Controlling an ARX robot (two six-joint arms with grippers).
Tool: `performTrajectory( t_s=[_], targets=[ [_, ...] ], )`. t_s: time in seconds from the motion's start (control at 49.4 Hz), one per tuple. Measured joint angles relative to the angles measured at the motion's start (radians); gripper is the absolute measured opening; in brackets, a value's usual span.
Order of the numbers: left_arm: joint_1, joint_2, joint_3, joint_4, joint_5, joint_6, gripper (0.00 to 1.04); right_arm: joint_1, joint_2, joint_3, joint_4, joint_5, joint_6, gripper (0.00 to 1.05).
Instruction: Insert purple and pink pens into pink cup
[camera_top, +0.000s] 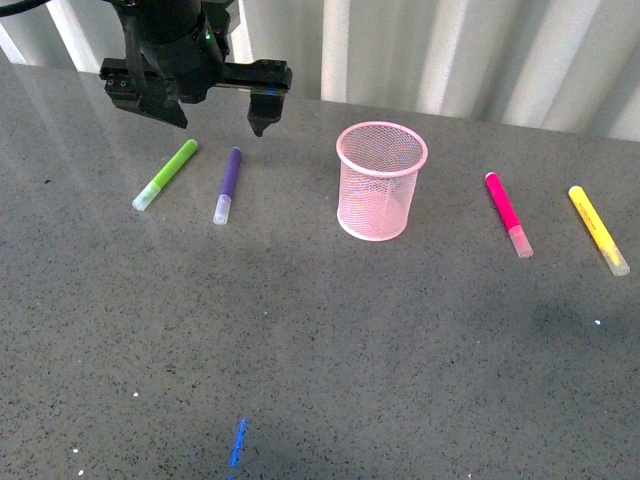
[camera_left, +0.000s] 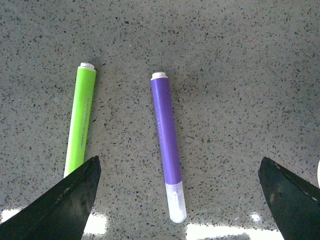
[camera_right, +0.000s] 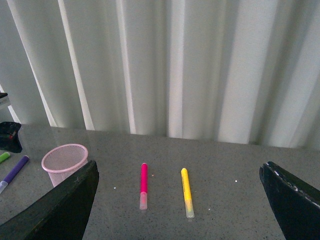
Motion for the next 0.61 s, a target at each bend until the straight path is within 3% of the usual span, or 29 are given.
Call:
performTrajectory(
  t_s=[0.607],
  targets=[
    [-0.037,0.171,0.165,-0.035,-0.009,-0.01,0.98,0.0,0.0,0.0,0.0,0.0,0.0,0.98]
  ],
)
